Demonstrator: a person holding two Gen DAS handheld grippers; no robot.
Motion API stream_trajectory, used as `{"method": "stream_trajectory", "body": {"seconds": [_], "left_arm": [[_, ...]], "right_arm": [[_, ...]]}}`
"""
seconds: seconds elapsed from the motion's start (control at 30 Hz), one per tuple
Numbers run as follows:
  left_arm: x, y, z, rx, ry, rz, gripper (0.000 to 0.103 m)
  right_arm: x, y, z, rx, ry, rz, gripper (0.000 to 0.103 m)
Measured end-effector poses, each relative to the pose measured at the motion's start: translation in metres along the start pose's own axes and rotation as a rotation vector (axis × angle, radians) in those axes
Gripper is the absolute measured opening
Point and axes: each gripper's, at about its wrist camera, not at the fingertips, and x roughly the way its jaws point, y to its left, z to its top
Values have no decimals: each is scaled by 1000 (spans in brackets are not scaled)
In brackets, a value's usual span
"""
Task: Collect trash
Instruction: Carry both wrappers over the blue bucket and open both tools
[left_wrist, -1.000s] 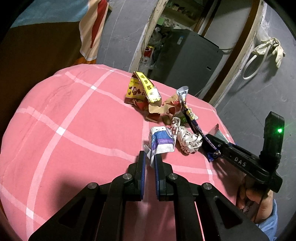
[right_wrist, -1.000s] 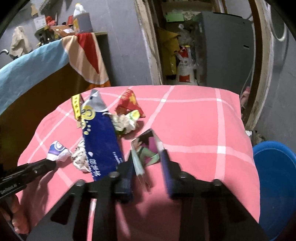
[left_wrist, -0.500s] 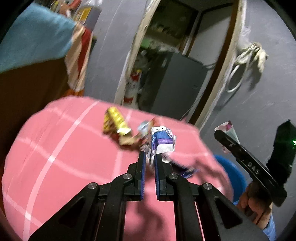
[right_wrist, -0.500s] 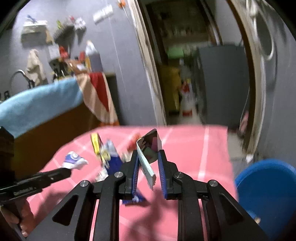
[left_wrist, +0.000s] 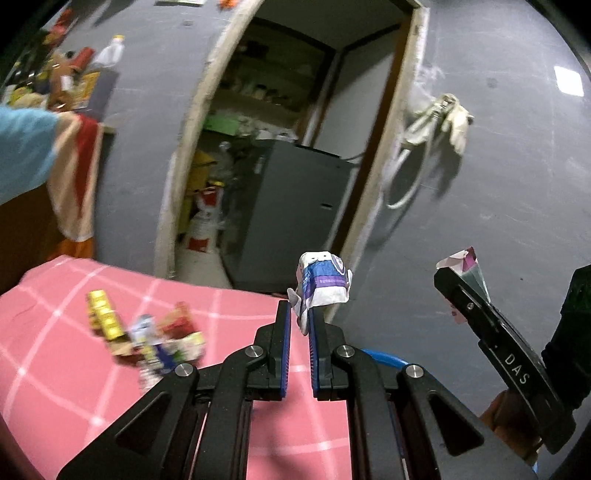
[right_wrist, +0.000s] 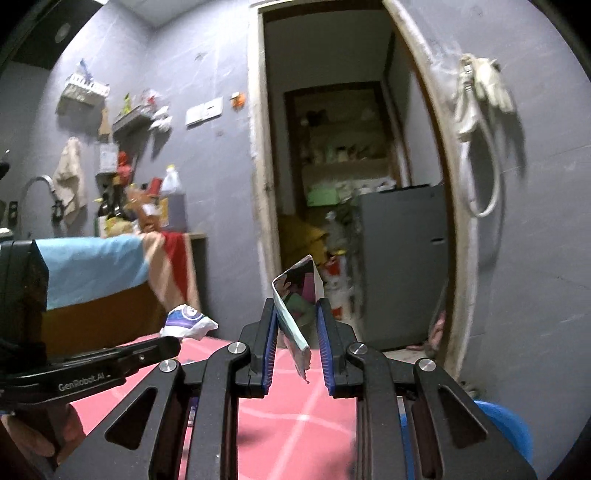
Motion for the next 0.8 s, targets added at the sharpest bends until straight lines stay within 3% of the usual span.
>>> {"method": "stream_trajectory", "body": {"seconds": [0.33, 0.8], "left_arm": [[54, -57, -6, 51, 82, -87, 7], [136, -94, -48, 57, 339, -91, 7]], "right_arm": [[-16, -78, -5, 82, 39, -155, 20], [-3, -155, -55, 244, 265, -240, 20]]}}
